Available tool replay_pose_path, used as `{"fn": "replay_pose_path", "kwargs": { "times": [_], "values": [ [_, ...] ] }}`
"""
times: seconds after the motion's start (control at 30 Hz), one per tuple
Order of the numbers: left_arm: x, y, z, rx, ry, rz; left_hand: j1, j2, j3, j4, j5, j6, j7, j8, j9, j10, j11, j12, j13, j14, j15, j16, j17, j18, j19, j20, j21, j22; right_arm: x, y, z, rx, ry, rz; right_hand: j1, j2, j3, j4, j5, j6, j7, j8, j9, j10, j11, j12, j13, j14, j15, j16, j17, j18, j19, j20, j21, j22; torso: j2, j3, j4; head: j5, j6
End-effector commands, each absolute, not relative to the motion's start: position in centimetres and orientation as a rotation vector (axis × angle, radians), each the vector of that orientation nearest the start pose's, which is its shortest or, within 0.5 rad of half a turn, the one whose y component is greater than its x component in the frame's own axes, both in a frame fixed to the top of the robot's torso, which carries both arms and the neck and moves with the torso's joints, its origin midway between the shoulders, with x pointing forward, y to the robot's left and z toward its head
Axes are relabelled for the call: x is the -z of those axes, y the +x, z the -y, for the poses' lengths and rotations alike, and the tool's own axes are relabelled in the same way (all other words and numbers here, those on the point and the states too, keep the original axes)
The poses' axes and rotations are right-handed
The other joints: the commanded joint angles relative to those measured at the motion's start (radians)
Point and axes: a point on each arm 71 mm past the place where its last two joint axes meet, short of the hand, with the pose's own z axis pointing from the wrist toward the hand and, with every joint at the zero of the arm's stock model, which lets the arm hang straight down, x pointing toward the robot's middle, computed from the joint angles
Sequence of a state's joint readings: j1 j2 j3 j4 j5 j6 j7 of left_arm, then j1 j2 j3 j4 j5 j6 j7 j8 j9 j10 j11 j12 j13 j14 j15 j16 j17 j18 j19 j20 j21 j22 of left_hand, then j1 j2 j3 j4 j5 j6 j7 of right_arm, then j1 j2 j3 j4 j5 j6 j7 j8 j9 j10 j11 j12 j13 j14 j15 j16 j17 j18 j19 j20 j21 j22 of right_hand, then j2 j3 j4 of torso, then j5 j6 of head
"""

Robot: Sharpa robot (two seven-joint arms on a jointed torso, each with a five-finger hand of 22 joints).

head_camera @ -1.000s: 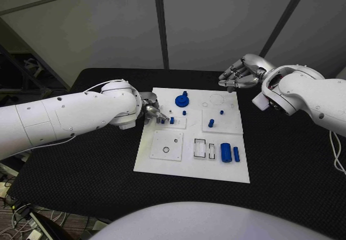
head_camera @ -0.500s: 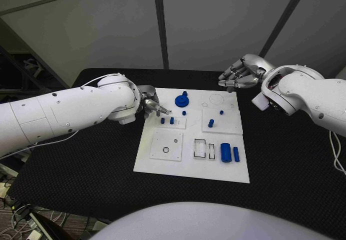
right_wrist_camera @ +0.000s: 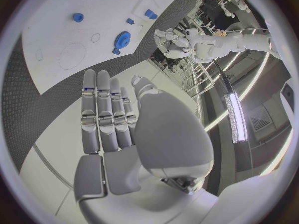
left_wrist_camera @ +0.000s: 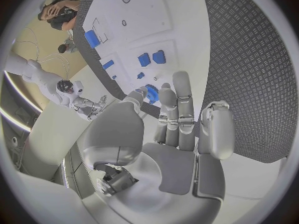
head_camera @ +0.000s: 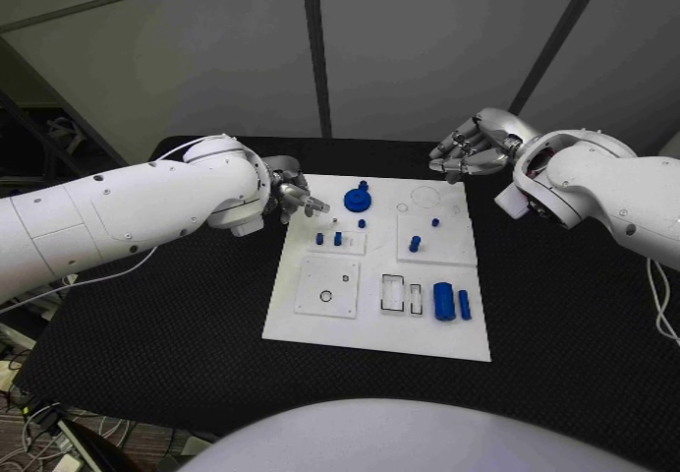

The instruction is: Assemble the parts on the task board

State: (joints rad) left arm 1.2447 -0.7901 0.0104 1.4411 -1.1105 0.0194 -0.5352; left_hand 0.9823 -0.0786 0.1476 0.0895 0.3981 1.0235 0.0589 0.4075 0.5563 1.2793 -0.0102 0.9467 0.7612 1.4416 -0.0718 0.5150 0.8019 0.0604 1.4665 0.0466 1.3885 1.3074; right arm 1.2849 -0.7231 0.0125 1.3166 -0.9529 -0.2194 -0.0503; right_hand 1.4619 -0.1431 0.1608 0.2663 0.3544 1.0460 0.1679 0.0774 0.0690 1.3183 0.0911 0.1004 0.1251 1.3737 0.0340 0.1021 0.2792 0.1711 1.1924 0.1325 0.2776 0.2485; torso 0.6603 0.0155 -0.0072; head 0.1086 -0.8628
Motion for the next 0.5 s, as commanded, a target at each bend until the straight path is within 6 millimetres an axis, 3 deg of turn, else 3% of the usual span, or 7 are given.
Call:
{"fn": "replay_pose_path", "kwargs": {
  "times": [0.03, 0.5],
  "values": [
    [18.7, 51.0, -21.8, 0.406, -0.296, -2.151, 0.021, 0.002, -0.007, 0.001, -0.001, -0.006, -0.001, -0.003, -0.002, -0.008, -0.002, -0.005, -0.002, -0.003, 0.007, -0.005, -0.001, -0.018, 0.014, 0.0, -0.006, 0.191, 14.2, 54.3, 20.1, -0.885, 0.292, -1.722, -0.009, 0.004, 0.0, 0.008, 0.004, -0.008, 0.0, 0.005, 0.001, -0.01, -0.001, 0.0, 0.001, -0.006, 0.002, -0.005, 0.001, 0.011, 0.002, 0.008, -0.004, -0.001, 0.0, 0.0007, 0.0, 0.0, 0.0],
    [19.8, 50.0, -21.4, 0.43, -0.288, -2.197, 0.04, 0.007, -0.023, 0.01, -0.001, -0.011, 0.003, -0.012, -0.014, -0.014, 0.001, -0.015, -0.018, -0.003, 0.009, -0.005, 0.0, -0.018, 0.015, 0.002, -0.006, 0.191, 14.3, 54.3, 20.2, -0.883, 0.293, -1.723, -0.009, 0.004, 0.0, 0.008, 0.004, -0.008, 0.0, 0.005, 0.001, -0.01, -0.001, 0.0, 0.001, -0.006, 0.002, -0.005, 0.001, 0.011, 0.002, 0.008, -0.004, -0.001, 0.0, -0.0013, 0.0008, 0.002, 0.0]
  ]
}}
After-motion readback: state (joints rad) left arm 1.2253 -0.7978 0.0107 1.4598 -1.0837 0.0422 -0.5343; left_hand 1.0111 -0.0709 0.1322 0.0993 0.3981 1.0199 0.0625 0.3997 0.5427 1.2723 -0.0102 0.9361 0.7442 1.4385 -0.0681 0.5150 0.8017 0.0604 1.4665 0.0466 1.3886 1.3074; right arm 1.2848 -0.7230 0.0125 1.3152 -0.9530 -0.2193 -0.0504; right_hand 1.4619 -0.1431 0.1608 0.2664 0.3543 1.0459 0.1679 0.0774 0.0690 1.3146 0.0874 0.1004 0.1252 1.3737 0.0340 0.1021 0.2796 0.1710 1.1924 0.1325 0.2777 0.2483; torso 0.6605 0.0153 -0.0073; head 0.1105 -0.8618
